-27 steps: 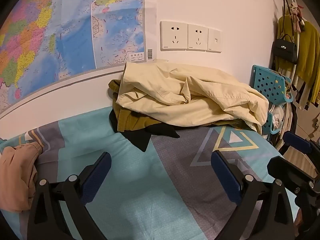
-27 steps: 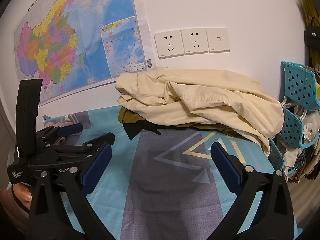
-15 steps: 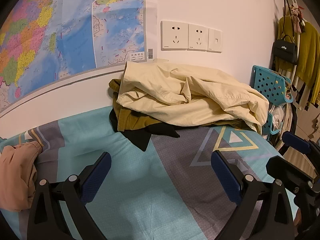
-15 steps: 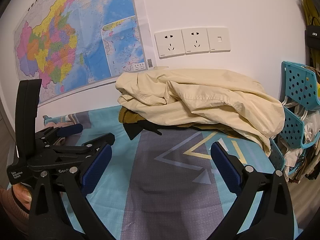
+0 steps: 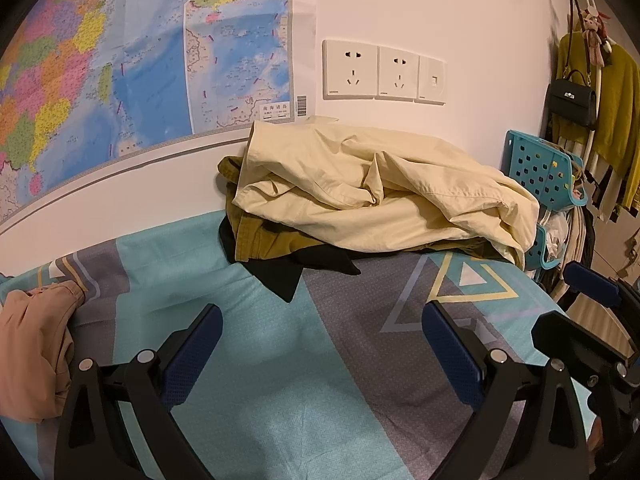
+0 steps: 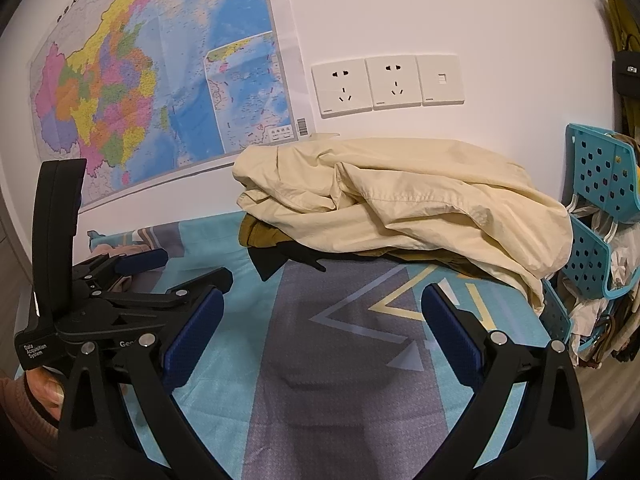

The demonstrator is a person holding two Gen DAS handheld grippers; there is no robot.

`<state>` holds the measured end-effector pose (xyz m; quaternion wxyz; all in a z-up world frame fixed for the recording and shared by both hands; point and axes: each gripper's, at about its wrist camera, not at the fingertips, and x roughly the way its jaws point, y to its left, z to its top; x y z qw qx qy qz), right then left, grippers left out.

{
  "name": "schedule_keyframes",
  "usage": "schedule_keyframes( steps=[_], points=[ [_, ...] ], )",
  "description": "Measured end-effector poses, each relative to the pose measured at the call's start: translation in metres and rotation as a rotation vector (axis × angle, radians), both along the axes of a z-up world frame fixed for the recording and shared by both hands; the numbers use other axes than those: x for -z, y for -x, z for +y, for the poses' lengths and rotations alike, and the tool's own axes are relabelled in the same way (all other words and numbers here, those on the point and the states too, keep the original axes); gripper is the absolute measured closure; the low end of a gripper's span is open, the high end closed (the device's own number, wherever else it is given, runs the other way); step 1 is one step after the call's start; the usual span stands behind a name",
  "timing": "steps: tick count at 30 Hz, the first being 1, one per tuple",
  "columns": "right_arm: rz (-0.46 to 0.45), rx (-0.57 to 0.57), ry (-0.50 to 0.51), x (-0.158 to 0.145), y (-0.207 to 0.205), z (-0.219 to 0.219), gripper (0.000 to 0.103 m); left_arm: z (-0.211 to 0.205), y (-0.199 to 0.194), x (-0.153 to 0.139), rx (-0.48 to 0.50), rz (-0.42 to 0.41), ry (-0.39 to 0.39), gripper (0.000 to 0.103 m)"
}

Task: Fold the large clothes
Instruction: 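Move both grippers toward the cream shirt on the clothes pile, then grasp the cream shirt with the right gripper and lift it off the pile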

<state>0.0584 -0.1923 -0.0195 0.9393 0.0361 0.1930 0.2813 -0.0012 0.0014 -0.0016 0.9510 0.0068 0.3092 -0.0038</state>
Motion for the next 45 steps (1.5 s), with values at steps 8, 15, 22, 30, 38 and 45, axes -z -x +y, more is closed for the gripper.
schedule_keyframes(
  steps=[8,15,22,30,38,45],
  points=[
    [-0.002,0.002,0.003,0.000,-0.001,0.001,0.005,0.001,-0.001,0.000,0.001,0.001,-0.005,0.007],
    [-0.011,-0.002,0.009,-0.004,-0.004,0.001,0.005,0.001,-0.005,0.004,-0.005,0.008,-0.007,0.007],
    [-0.023,0.002,0.018,-0.007,-0.011,0.000,0.005,0.002,-0.010,0.003,-0.010,0.001,0.003,0.007],
    [-0.046,-0.026,0.089,-0.013,-0.035,0.010,0.005,0.011,-0.031,0.005,-0.033,-0.022,0.019,0.007],
    [-0.103,-0.053,0.286,-0.029,-0.111,0.049,0.006,0.039,-0.078,0.022,-0.106,0.062,0.058,0.007],
    [-0.235,-0.046,0.532,-0.019,-0.175,0.101,0.035,0.043,-0.103,0.032,-0.114,0.073,0.039,0.007]
  ],
)
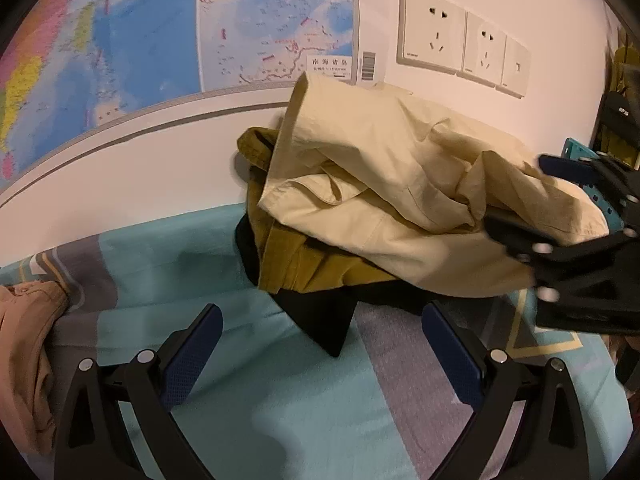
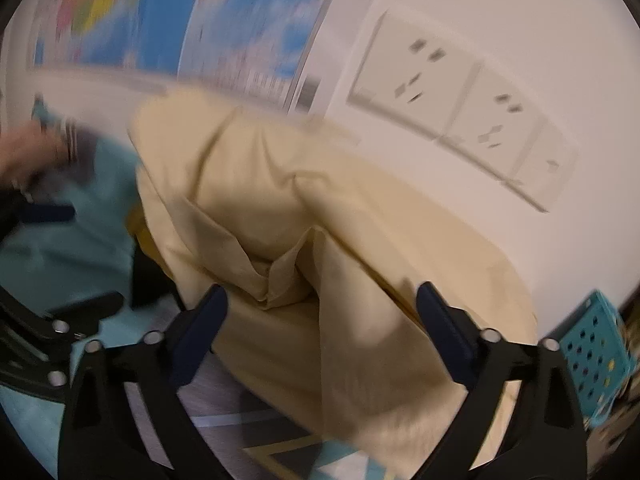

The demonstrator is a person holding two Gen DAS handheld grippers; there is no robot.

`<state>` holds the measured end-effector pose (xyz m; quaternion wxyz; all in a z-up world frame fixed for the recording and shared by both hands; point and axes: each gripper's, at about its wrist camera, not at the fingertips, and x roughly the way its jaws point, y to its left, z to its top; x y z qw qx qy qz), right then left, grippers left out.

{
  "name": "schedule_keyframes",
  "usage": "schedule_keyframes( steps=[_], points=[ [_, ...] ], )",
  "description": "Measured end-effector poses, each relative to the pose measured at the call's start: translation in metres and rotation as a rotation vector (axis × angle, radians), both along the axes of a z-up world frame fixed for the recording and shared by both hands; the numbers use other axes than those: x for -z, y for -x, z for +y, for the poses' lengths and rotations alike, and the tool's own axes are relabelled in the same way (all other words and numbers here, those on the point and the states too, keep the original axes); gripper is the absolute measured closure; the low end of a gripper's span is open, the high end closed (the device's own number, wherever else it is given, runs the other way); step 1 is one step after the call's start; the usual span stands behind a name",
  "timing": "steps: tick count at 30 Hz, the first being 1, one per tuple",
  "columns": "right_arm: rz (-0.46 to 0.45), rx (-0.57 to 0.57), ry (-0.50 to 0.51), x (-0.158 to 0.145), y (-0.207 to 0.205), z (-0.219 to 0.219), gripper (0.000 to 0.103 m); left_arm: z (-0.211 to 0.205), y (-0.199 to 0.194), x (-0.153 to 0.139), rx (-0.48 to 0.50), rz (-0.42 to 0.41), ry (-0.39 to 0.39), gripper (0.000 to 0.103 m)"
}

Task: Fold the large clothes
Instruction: 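Grasp the cream shirt with the right gripper and lift it off the pile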

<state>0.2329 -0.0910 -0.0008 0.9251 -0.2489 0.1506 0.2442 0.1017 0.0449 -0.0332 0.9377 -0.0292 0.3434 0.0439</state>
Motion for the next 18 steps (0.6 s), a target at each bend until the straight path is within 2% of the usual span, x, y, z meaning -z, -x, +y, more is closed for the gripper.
schedule_keyframes(
  steps=[2,3,4,7,8,10,11,12,16,18],
  points=[
    [0.001,0.013,0.069,0.003,-0.010,0.002,0.060,-0.001,-0.006,0.004,0.009,0.009,0.004,0.007],
    [0.009,-0.007,0.086,0.002,-0.009,-0.001,0.085,-0.002,-0.009,0.007,0.012,0.021,0.005,0.007],
    [0.012,-0.027,0.077,-0.002,-0.006,-0.007,0.093,-0.002,-0.012,0.008,0.014,0.024,0.009,0.007],
    [-0.034,-0.039,-0.009,-0.023,0.016,-0.038,0.094,-0.001,-0.017,0.013,0.018,0.035,0.019,0.007],
    [-0.039,-0.045,-0.031,-0.028,0.021,-0.047,0.093,-0.001,-0.019,0.014,0.017,0.036,0.023,0.007],
    [-0.047,-0.048,-0.038,-0.029,0.027,-0.059,0.074,0.000,-0.023,0.017,0.021,0.034,0.030,0.007],
    [-0.054,-0.050,-0.019,-0.025,0.028,-0.058,0.043,0.000,-0.026,0.018,0.019,0.037,0.030,0.007],
    [-0.059,-0.054,0.012,-0.024,0.028,-0.054,0.022,0.000,-0.028,0.019,0.016,0.039,0.031,0.007],
    [-0.110,-0.087,0.234,0.003,0.024,-0.019,0.024,0.003,-0.027,0.024,0.009,0.034,0.018,0.007],
    [-0.129,-0.098,0.303,0.014,0.017,-0.007,0.026,0.005,-0.027,0.027,0.003,0.042,0.017,0.007]
  ],
)
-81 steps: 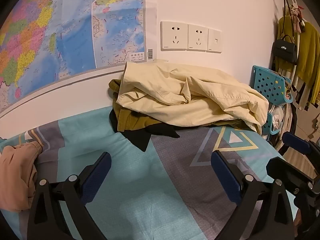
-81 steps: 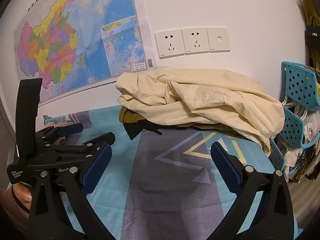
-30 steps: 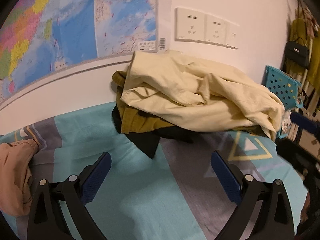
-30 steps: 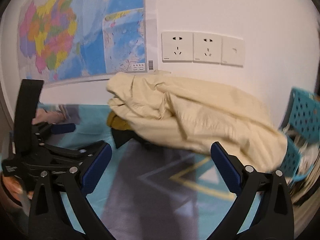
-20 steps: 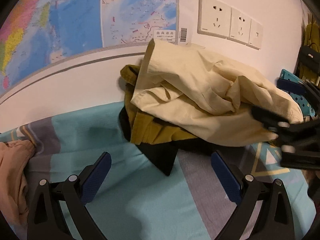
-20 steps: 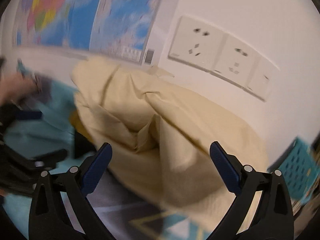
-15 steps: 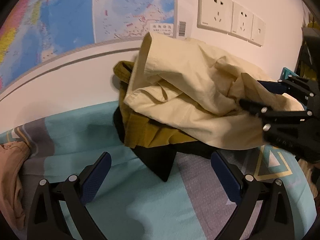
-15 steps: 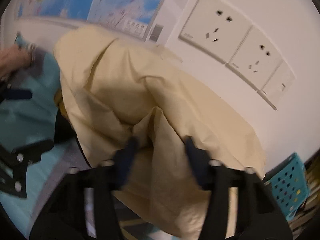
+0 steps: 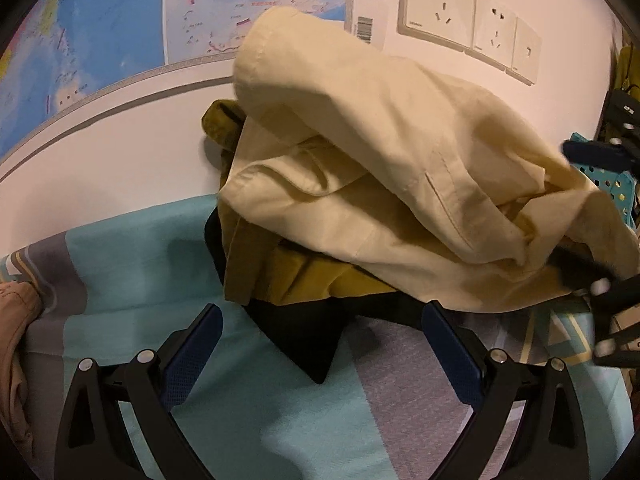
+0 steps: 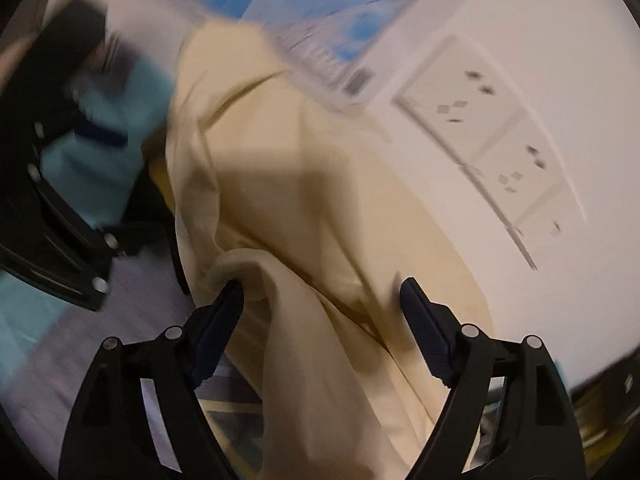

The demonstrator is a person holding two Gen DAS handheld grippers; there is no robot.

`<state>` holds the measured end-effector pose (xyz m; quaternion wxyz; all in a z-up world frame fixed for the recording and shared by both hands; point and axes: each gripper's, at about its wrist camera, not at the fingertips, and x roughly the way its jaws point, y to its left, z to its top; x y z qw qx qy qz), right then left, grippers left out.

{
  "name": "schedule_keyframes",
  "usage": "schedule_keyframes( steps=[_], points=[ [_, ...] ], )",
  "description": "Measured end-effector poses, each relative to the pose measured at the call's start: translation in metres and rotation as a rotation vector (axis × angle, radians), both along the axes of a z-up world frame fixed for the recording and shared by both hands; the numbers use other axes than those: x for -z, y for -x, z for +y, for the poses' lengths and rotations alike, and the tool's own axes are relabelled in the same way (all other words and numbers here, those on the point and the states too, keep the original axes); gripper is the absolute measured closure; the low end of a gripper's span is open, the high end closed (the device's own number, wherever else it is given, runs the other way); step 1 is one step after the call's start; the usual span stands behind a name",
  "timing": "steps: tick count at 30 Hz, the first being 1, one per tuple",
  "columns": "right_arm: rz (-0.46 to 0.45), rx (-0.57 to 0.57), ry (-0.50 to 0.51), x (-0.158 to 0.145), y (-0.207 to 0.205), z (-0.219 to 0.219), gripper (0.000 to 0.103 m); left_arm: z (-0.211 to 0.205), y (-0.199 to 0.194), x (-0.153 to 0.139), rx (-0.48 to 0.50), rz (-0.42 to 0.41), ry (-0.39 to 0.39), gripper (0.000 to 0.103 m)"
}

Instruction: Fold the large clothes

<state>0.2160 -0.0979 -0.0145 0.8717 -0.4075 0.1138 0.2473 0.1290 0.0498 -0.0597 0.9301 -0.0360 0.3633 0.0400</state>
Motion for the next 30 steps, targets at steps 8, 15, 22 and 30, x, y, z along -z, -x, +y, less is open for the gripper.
schedule_keyframes(
  steps=[8,15,22,30],
  points=[
    [0.000,-0.021,-0.201,-0.051,0.010,-0.030,0.100,0.003,0.005,0.001,0.025,-0.032,0.036,0.007],
    [-0.016,-0.088,-0.664,-0.159,0.049,-0.127,0.101,-0.012,0.016,-0.007,0.132,-0.120,0.063,0.007],
    [-0.045,-0.119,-0.861,-0.204,0.059,-0.178,0.101,-0.010,0.016,-0.004,0.164,-0.166,0.137,0.007],
    [-0.037,-0.114,-0.891,-0.215,0.064,-0.187,0.101,-0.061,0.005,-0.007,0.321,-0.198,0.028,0.079]
  ],
)
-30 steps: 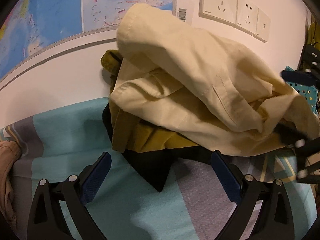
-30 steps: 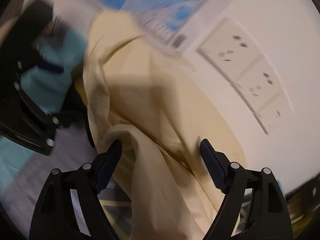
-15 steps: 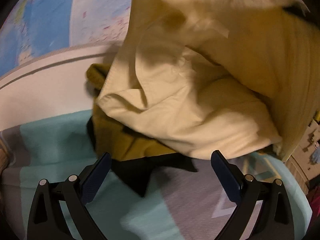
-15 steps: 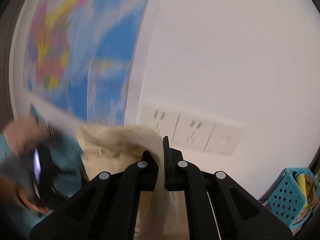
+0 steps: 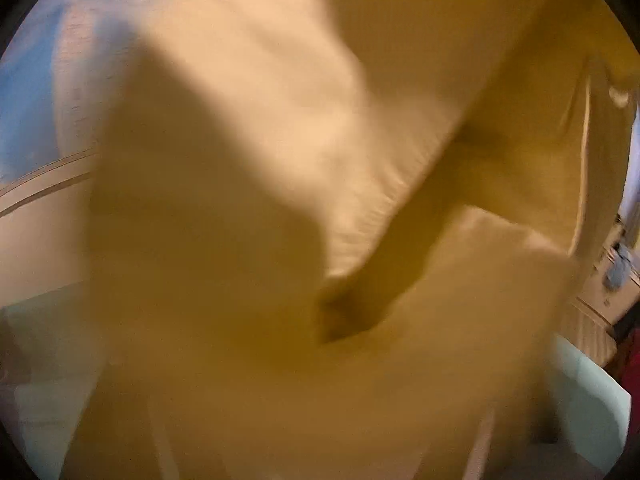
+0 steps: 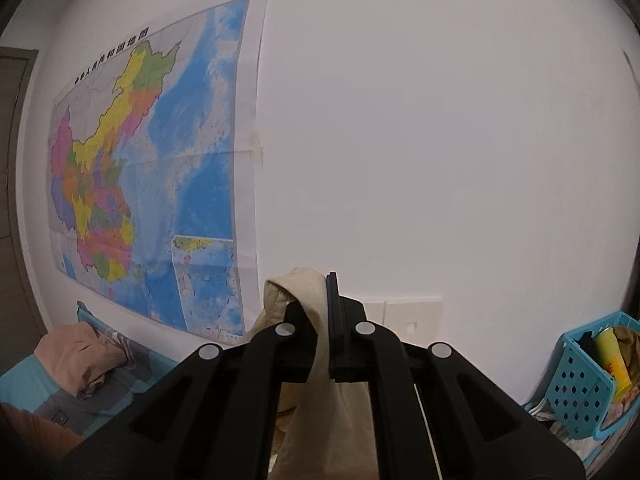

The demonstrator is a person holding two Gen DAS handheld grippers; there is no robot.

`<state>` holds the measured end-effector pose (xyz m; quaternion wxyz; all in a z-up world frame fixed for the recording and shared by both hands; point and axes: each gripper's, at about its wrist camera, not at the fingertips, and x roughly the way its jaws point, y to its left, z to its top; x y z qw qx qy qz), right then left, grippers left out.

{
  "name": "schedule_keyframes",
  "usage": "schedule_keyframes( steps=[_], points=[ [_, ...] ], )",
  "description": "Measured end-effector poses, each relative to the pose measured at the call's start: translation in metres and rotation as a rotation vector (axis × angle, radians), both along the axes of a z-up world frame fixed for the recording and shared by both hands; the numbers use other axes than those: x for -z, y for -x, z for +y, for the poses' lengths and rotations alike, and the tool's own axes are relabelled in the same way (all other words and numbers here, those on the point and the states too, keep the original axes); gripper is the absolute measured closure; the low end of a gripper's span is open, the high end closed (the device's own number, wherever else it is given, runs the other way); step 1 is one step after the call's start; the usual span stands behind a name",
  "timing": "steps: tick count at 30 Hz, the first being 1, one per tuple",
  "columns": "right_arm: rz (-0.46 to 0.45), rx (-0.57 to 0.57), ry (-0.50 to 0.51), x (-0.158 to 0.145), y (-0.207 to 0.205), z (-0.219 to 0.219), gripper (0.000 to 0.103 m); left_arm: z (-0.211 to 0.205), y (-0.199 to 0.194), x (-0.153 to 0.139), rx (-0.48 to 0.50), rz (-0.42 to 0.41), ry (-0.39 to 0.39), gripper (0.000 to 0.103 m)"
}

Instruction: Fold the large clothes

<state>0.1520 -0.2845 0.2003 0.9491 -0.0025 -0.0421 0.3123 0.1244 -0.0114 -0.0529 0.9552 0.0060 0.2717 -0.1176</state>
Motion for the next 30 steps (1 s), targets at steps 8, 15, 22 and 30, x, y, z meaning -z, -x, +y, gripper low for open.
schedule_keyframes(
  steps=[8,15,22,30],
  points=[
    [-0.065,0.084,-0.099,-0.039,0.054,-0.065,0.101,0.009,0.014,-0.108,0.022,-0.155,0.126,0.098],
    [-0.277,0.035,-0.186,-0.101,0.180,-0.114,0.101,0.036,0.091,-0.253,0.046,-0.399,0.211,0.098],
    [-0.308,-0.092,-0.186,-0.094,0.281,-0.135,0.101,0.094,0.236,-0.325,-0.034,-0.585,0.110,0.098],
    [-0.259,-0.377,-0.160,-0.029,0.345,-0.109,0.101,0.130,0.403,-0.353,-0.274,-0.674,-0.089,0.098]
  ],
)
